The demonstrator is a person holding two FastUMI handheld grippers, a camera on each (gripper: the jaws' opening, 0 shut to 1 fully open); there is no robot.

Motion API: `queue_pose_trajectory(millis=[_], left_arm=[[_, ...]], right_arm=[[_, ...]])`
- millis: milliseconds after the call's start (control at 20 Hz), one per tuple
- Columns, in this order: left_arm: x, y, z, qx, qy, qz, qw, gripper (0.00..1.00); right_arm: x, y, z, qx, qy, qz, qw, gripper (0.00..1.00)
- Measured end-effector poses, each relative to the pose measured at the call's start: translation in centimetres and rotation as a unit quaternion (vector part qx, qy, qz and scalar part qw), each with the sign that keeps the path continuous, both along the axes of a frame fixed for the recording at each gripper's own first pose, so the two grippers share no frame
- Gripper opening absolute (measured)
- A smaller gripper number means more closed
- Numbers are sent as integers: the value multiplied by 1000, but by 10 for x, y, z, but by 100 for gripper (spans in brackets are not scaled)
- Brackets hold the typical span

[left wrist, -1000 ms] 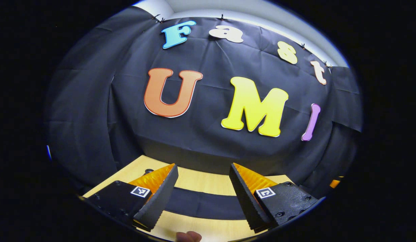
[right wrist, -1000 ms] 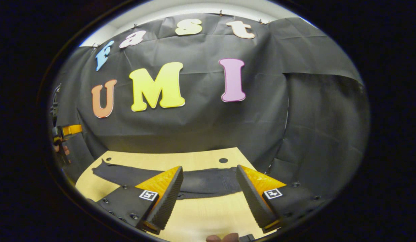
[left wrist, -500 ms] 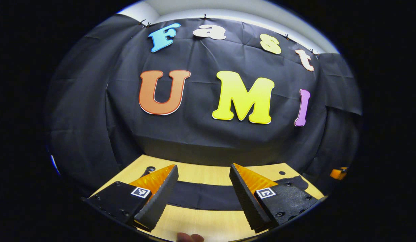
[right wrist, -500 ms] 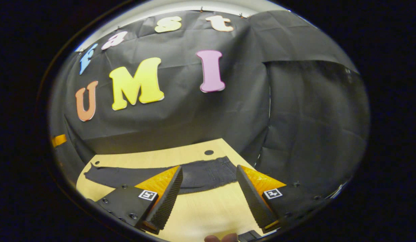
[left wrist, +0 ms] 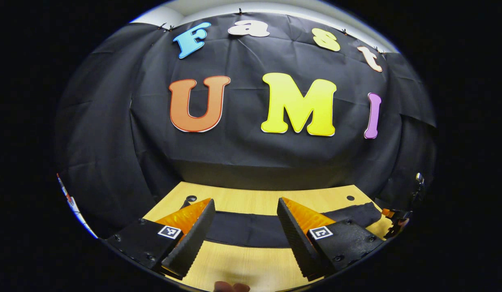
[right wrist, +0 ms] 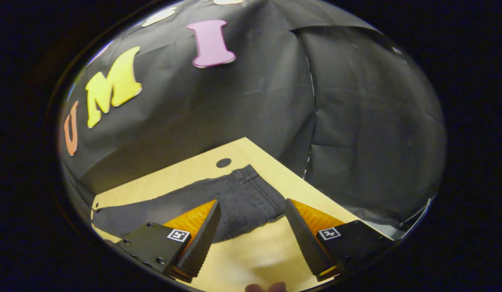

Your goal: Grasp the waist and the cuffs of the jeans and fold them to make the two legs overlap; first hold the waist and fold one-third of the jeans toward the cuffs, then hold the cuffs and fold the remaining one-third in the same direction to finish folding.

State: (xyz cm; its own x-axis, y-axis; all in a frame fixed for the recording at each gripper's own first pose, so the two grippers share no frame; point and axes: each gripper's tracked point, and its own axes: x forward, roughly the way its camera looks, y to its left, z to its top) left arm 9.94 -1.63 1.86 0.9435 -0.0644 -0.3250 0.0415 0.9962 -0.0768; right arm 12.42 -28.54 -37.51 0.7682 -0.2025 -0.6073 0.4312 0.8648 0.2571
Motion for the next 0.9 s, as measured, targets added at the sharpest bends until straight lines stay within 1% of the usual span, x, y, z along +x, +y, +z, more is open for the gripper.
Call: queue_pose_trajectory(millis=[100,150,200,250,300,350,400,500,550,600,650,750,800,900], left_arm=[[5,3,2,4,3,11,1000,99],[7,4,2,4,3,15,1000,99],[8,4,2,3,3,18,1000,99],[9,4,1,1,6,21,1000,99],[9,6,-4,-1,12,24,1000,99],[9,6,-7,-4,18,28,999,99],[9,6,-10,-8,23,31,999,99],[10,4,-18,-23,34,34,999,99],[10,1,-24,-31,43,34,998,99],[9,-1,-29,-36,52,35,997,99],[8,-3,-33,-42,57,35,997,99],[8,-4,-35,-49,59,33,997,99],[7,-3,-37,-48,60,33,996,99],[6,2,-38,-49,62,34,996,99]], right_arm=[[13,-13,-24,1,21,-7,1000,98],[19,-17,-32,4,30,-8,1000,94],[23,-18,-42,9,36,-9,999,98],[25,-17,-50,15,45,-6,999,99],[12,-34,-59,16,50,-3,999,99],[13,-32,-62,20,51,3,999,94],[14,-32,-63,23,48,7,999,98],[16,-21,-61,48,39,23,998,80],[19,-22,-59,48,35,30,998,72],[15,-22,-62,50,43,40,997,68],[16,-24,-63,46,47,46,997,64],[17,-23,-57,37,56,60,996,45],[15,-20,-59,27,67,72,995,37],[17,-25,-50,1,65,74,995,22]])
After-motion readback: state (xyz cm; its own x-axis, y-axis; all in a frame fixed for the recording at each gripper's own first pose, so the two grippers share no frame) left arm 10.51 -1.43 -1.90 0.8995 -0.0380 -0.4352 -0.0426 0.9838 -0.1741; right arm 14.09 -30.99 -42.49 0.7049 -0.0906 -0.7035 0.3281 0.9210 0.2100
